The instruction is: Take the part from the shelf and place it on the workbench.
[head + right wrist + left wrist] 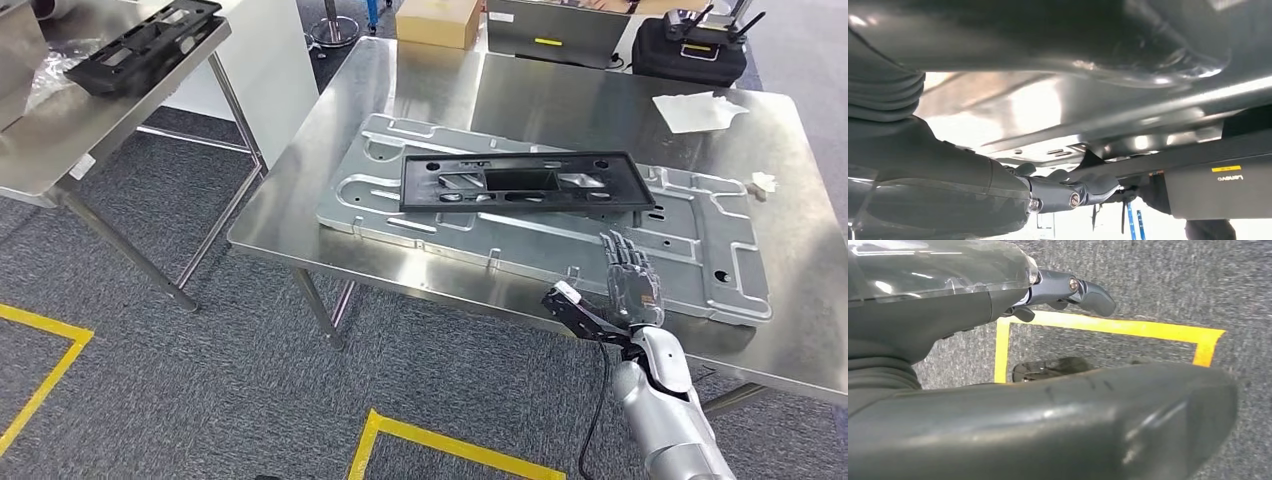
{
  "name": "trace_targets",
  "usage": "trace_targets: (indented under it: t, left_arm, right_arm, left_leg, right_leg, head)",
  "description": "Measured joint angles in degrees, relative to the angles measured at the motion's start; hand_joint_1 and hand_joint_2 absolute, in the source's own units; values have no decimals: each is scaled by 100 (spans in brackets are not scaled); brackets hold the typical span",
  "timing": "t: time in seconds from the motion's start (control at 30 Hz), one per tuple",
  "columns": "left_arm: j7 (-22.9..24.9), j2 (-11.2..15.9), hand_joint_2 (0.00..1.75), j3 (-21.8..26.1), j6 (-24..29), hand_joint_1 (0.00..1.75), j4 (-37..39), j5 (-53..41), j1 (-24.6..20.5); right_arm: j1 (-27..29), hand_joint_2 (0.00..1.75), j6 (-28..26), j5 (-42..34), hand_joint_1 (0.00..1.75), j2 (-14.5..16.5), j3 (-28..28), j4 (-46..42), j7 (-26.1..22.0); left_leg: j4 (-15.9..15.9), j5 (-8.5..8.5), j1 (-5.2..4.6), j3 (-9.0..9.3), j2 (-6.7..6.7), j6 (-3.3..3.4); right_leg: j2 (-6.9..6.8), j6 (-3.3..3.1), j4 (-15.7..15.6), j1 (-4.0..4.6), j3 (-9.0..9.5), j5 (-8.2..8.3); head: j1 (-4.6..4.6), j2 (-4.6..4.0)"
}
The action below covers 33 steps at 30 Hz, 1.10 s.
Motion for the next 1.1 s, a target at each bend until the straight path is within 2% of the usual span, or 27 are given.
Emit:
trace_targets:
  t: [0.03, 0.07, 0.13, 0.17, 0.2, 0.23, 0.3, 0.33, 0.37, 0.4, 0.43, 0.47, 0.53, 0.57, 0.6, 0.67, 0.7, 0.73, 0.8, 0.83, 0.87, 0.9, 0.93, 0.97, 1.0, 1.07, 1.1]
  left_arm:
    - [-1, 4, 0, -1, -2, 0, 0, 0, -5]
    - [-2, 9, 0, -1, -2, 0, 0, 1, -9]
    - [-6, 13, 0, -1, -5, 0, 0, 4, -5]
    - [-12, 13, 0, 0, -11, 0, 0, 7, -3]
    - [-20, 13, 0, 1, -20, 0, 0, 8, 0]
    - [-29, 13, 0, 1, -31, 0, 0, 9, 3]
    - [-40, 12, 0, 1, -44, 0, 0, 3, 8]
    - [-42, 12, 0, 0, -47, 0, 0, 1, 11]
    - [-42, 12, 0, -1, -48, 0, 0, -1, 14]
    - [-38, 12, 0, -1, -46, 0, 0, -1, 18]
    - [-35, 12, 0, -2, -42, 0, 0, 1, 21]
    - [-31, 12, 0, -2, -37, 0, 0, 3, 23]
    - [-26, 13, 0, -1, -24, 0, -1, 13, 19]
    - [-26, 13, 0, -1, -19, 0, -1, 17, 15]
    - [-27, 14, 0, -1, -13, 0, -1, 19, 15]
    - [-32, 14, 0, -2, -5, 0, 0, 21, 29]
    - [-37, 14, 0, -2, -2, 0, 0, 21, 41]
    - [-42, 14, 0, -2, -1, 0, 0, 22, 53]
    - [-53, 14, 0, -2, -2, 0, 0, 21, 64]
    - [-57, 14, 0, -2, -2, 0, 0, 20, 65]
    - [-58, 14, 0, -2, -3, 0, 0, 18, 65]
    - [-58, 14, 0, -2, -3, 0, 0, 16, 64]
    - [-55, 14, 0, -3, -2, 0, 0, 14, 64]
    - [-51, 14, 0, -4, -2, 0, 0, 11, 61]
    - [-49, 15, 0, -5, -2, 0, 0, 10, 54]
    - [-47, 18, 0, -8, -1, 0, 0, 2, 23]
    - [-48, 19, 0, -11, -1, 0, 0, -7, 9]
  right_arm:
    - [9, 0, 0, 0, 0, -1, -3, -24, 0]
    - [14, 0, 0, 0, 0, -2, -8, -44, 0]
    - [38, 0, 1, 0, 0, -3, -21, -61, 1]
    - [61, 0, 3, 1, 0, -4, -30, -68, 3]
    - [91, 0, 4, 1, 0, -7, -41, -82, 8]
    - [120, 0, 6, 2, 0, -10, -54, -102, 14]
    - [178, 0, 9, 2, 0, -16, -75, -143, 22]
    - [209, 0, 10, 2, 0, -17, -82, -154, 21]
    - [242, 0, 11, 1, 0, -19, -86, -157, 16]
    - [274, 0, 12, -3, 0, -20, -89, -159, 8]
    - [297, 0, 13, -11, 0, -21, -90, -161, -5]
    - [304, 0, 13, -21, 0, -25, -90, -167, -25]
    - [280, 0, 10, -64, 0, -39, -89, -181, -74]
    - [267, 0, 7, -96, 0, -52, -89, -186, -103]
    - [261, 0, 2, -134, 0, -68, -88, -186, -130]
    - [278, 0, -11, -210, 0, -95, -88, -177, -178]
    - [290, 0, -22, -242, 0, -102, -88, -174, -200]
    - [304, 0, -34, -271, 0, -103, -88, -172, -221]
    - [345, 0, -65, -322, 0, -109, -88, -173, -260]
    - [378, 0, -75, -343, 0, -116, -88, -173, -272]
    - [414, 0, -83, -363, 0, -126, -88, -173, -279]
    - [449, 0, -84, -385, 0, -135, -87, -174, -281]
    - [477, 0, -83, -409, 0, -143, -87, -178, -279]
    - [495, 0, -80, -434, 0, -151, -86, -187, -276]
    - [509, 0, -77, -461, 0, -157, -86, -206, -272]
    - [527, 0, -67, -531, 0, -181, -86, -261, -264]
    - [550, 0, -59, -596, 0, -197, -86, -288, -272]
  left_leg:
    - [-346, -29, -14, 222, -2, 33]
    - [-564, -80, -30, 342, -4, 63]
    - [-645, -36, -43, 326, 3, 127]
    - [-660, 20, -36, 300, 15, 166]
    - [-673, 86, -27, 258, 27, 212]
    - [-686, 158, -15, 200, 38, 249]
    - [-676, 287, -24, 39, 44, 288]
    - [-666, 351, -27, -54, 45, 288]
    - [-651, 410, -28, -146, 46, 283]
    - [-631, 462, -28, -238, 47, 271]
    - [-605, 508, -26, -325, 47, 255]
    - [-567, 548, -25, -402, 47, 232]
    - [-489, 614, -39, -529, 49, 173]
    - [-466, 650, -43, -563, 51, 139]
    - [-463, 692, -45, -583, 53, 104]
    - [-461, 734, -29, -613, 50, 30]
    - [-392, 635, -20, -658, 46, -1]
    - [-221, 425, -13, -730, 42, -27]
    - [423, -170, -1, -914, 40, -60]
    - [787, -381, 2, -980, 40, -72]
    - [1057, -452, 4, -990, 40, -78]
    - [1165, -388, 6, -915, 40, -75]
    - [1079, -238, 6, -750, 40, -60]
    - [813, -90, 1, -492, 39, -31]
    - [421, -36, -12, -172, 37, 7]
    - [-334, -139, -49, 345, 36, 77]
    - [-544, -207, -71, 457, 35, 110]
  right_leg:
    - [2, 31, 3, 3, -33, 47]
    - [3, 65, 2, 3, -50, 93]
    - [7, 140, -17, -5, -62, 175]
    - [13, 173, 10, -15, -87, 140]
    - [20, 200, 100, -21, -132, 6]
    - [26, 222, 300, -26, -209, -234]
    - [29, 251, 992, -33, -410, -812]
    - [29, 266, 1346, -35, -478, -975]
    - [29, 279, 1573, -41, -478, -994]
    - [29, 288, 1620, -49, -390, -891]
    - [28, 293, 1471, -61, -205, -731]
    - [28, 292, 1158, -72, 66, -609]
    - [31, 260, 408, -62, 604, -636]
    - [34, 232, 159, -46, 755, -707]
    - [36, 196, 40, -25, 804, -756]
    - [23, 112, 12, -25, 746, -682]
    - [12, 63, 5, -32, 698, -623]
    - [1, 19, -6, -43, 635, -554]
    - [-7, -32, -5, -39, 472, -421]
    - [-7, -38, -1, -31, 386, -354]
    - [-9, -37, 4, -22, 297, -288]
    - [-12, -32, 12, -12, 205, -222]
    - [-13, -24, 20, -4, 116, -159]
    - [-11, -13, 32, 3, 34, -96]
    - [-8, 3, 44, 13, -34, -41]
    - [-13, 55, 54, 23, -116, 66]
    - [-22, 91, 41, 21, -133, 124]
  head:
    - [-1, 0]
    - [-1, 0]
    - [0, 1]
    - [1, 1]
    - [1, 1]
    - [1, 1]
    - [1, 0]
    - [1, 0]
    - [1, 0]
    - [1, 0]
    - [1, 1]
    - [1, 1]
    - [-1, 1]
    - [-2, 0]
    - [-3, 1]
    - [-3, 1]
    - [-3, 1]
    - [-3, 1]
    - [-3, 1]
    - [-3, 0]
    - [-3, 0]
    - [-3, 1]
    - [-3, 1]
    - [-4, 1]
    - [-4, 1]
    - [-4, 0]
    - [-3, 0]
